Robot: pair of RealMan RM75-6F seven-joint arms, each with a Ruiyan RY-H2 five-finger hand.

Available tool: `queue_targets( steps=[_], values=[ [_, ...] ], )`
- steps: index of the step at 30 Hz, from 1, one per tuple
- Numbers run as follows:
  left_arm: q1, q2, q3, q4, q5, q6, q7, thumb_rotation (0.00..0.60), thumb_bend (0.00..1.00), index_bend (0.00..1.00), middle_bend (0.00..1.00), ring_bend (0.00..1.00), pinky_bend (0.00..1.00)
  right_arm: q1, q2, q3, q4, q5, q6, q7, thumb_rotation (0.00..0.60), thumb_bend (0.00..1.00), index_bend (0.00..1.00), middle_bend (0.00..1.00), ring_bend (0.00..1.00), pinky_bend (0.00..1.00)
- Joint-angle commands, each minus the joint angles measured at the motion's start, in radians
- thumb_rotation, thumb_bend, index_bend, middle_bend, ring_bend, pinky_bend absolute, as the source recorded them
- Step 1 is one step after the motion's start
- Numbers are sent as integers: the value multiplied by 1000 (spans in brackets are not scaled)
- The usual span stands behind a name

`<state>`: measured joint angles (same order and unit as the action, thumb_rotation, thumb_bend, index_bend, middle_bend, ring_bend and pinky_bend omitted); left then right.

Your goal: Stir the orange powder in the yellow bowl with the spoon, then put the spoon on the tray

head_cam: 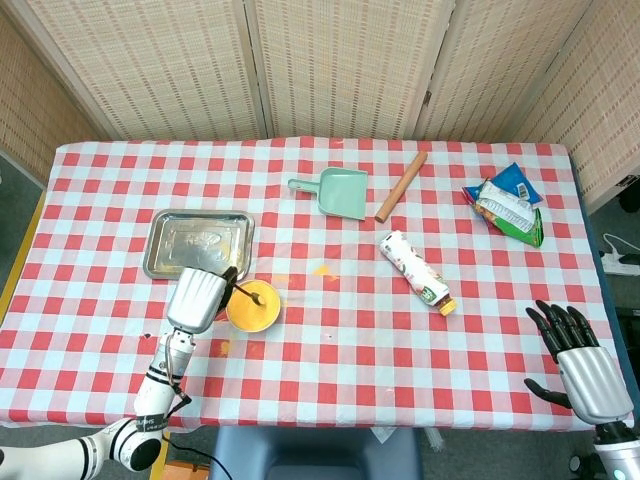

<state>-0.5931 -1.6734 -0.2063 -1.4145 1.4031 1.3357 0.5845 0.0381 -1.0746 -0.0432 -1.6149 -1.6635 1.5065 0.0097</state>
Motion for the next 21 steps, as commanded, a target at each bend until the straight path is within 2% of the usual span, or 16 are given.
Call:
queue_targets(
  steps=[1, 12, 21],
  values=[
    [-15, -21, -8, 37, 0, -7, -3, 600, 519, 863, 1000, 1000, 1000, 2, -1, 2, 0, 5, -4, -1, 600, 44, 0, 0, 0, 0],
    [-18, -44, 15, 116, -5, -24, 3, 600, 520, 864, 1000, 1000, 1000, 1, -3, 0, -3, 2, -4, -10, 600, 43, 0, 0, 0, 0],
    [15, -6, 64, 71, 14, -8, 62, 600, 524, 864, 1000, 1000, 1000, -4, -1, -4, -4, -13, 9, -7, 600, 44, 0, 0, 0, 0]
  ],
)
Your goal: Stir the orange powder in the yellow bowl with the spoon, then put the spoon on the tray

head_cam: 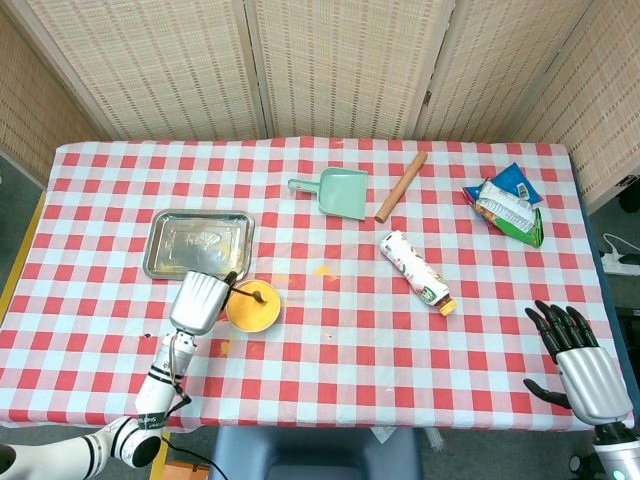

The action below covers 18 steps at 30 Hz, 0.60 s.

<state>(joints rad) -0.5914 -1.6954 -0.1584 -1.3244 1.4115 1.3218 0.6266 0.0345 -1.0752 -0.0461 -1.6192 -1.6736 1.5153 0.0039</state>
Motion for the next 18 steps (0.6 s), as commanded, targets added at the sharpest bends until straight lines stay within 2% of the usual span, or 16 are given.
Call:
queue_targets(
  steps=[1, 9, 18],
  values=[
    [18, 22, 21, -26, 7, 9, 26, 600, 524, 864, 1000, 1000, 1000, 0, 0, -3, 0, -4, -1, -2, 600, 43, 0, 0, 0, 0],
    [57, 69, 55, -74, 30, 39, 47, 600, 524, 866, 1000, 1000, 1000, -2, -1, -8, -4, -14, 1, -11, 600, 43, 0, 0, 0, 0],
    [82, 111, 52, -141, 85, 101, 16, 600, 524, 867, 1000, 1000, 1000, -3, 0, -13, -6, -28, 6, -9, 600, 43, 0, 0, 0, 0]
  ],
)
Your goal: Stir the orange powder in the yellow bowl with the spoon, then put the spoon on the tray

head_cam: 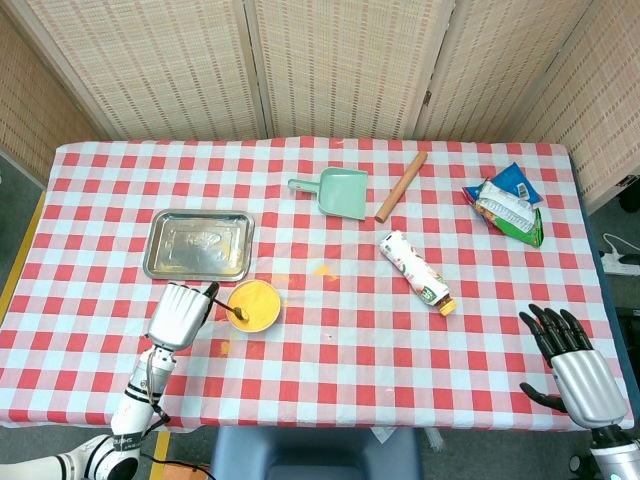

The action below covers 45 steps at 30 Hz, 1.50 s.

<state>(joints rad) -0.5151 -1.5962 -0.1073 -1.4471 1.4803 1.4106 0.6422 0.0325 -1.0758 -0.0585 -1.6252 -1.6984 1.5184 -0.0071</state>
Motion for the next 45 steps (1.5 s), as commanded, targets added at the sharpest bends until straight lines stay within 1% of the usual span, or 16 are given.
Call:
queue_targets(
  steps=[1, 6, 13, 21, 25, 29, 34, 37, 42, 45],
  values=[
    [9, 17, 4, -28, 23, 17, 7, 600, 524, 867, 1000, 1000, 1000, -2, 1, -1, 1, -5, 6, 4, 600, 43, 0, 0, 0, 0],
    [19, 30, 16, -59, 34, 12, 58, 600, 524, 867, 1000, 1000, 1000, -3, 2, -4, 3, -12, 9, 7, 600, 43, 0, 0, 0, 0],
    [14, 2, 20, -24, 8, -37, 91, 600, 524, 867, 1000, 1000, 1000, -9, 6, -4, 5, -17, 25, 16, 600, 43, 0, 0, 0, 0],
    [-9, -37, 2, 16, 2, -71, 93, 600, 524, 868, 1000, 1000, 1000, -10, 1, 5, 12, -2, 25, 4, 600, 44, 0, 0, 0, 0],
    [-28, -62, -10, 54, 31, -63, 85, 600, 524, 868, 1000, 1000, 1000, -5, -2, 6, 9, 4, 11, 2, 600, 44, 0, 0, 0, 0],
    [-46, -77, -30, 69, 25, -77, 79, 600, 524, 870, 1000, 1000, 1000, -4, 1, 9, 8, 10, 9, 8, 600, 44, 0, 0, 0, 0],
    [-68, -115, -55, 142, 32, -68, 90, 600, 524, 872, 1000, 1000, 1000, -3, 3, 12, 10, 17, 9, 14, 600, 43, 0, 0, 0, 0],
    [-76, -122, -65, 156, 25, -74, 86, 600, 524, 872, 1000, 1000, 1000, -2, 3, 14, 10, 22, 4, 16, 600, 43, 0, 0, 0, 0],
    [-83, -116, -78, 150, 18, -71, 84, 600, 524, 872, 1000, 1000, 1000, 1, 3, 14, 9, 24, -2, 13, 600, 43, 0, 0, 0, 0],
    [-78, -92, -72, 120, 19, -69, 110, 600, 525, 872, 1000, 1000, 1000, 2, 5, 12, 7, 22, -5, 18, 600, 43, 0, 0, 0, 0]
  ],
)
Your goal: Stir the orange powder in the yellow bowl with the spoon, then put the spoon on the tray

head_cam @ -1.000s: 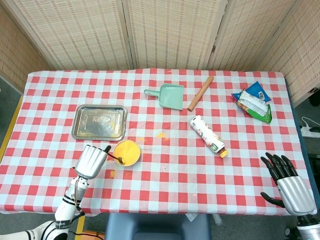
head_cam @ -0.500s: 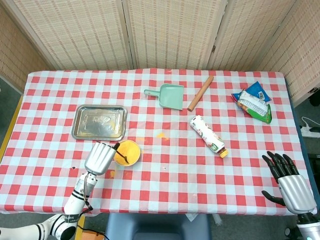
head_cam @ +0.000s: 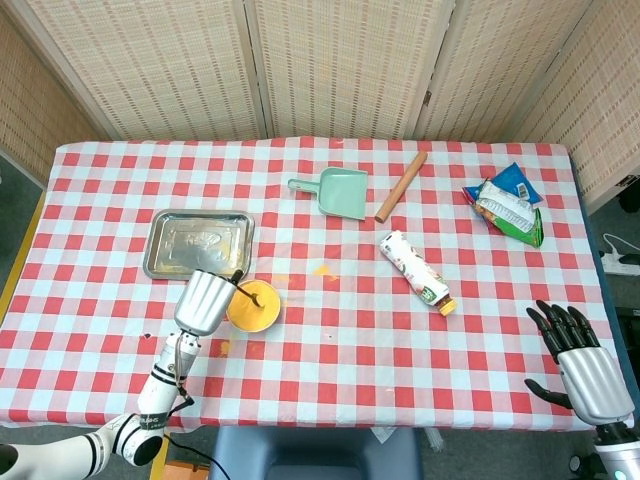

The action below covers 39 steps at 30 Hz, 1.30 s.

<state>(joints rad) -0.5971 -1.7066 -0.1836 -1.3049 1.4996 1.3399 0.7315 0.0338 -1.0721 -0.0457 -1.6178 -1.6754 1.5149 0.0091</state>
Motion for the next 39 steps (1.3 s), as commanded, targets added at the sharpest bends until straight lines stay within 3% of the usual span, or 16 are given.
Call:
queue_targets(
  steps=[1, 9, 22, 32, 39],
  values=[
    [9, 31, 8, -39, -1, 4, 43, 600, 525, 872, 1000, 1000, 1000, 1, 2, -2, -1, -3, -1, 3, 600, 43, 0, 0, 0, 0],
    [34, 106, 34, -167, -18, 2, 216, 600, 525, 872, 1000, 1000, 1000, -4, 7, -14, -3, -32, 15, 12, 600, 43, 0, 0, 0, 0],
    [16, 116, 28, -273, -31, -1, 548, 600, 526, 876, 1000, 1000, 1000, -12, 19, -30, 0, -75, 46, 34, 600, 43, 0, 0, 0, 0],
    [13, 111, 49, -296, -39, -11, 642, 600, 526, 876, 1000, 1000, 1000, -20, 27, -32, 8, -89, 71, 59, 600, 44, 0, 0, 0, 0],
    [15, 110, 53, -300, -42, -12, 612, 600, 526, 876, 1000, 1000, 1000, -20, 25, -32, 7, -89, 71, 55, 600, 43, 0, 0, 0, 0]
  ],
)
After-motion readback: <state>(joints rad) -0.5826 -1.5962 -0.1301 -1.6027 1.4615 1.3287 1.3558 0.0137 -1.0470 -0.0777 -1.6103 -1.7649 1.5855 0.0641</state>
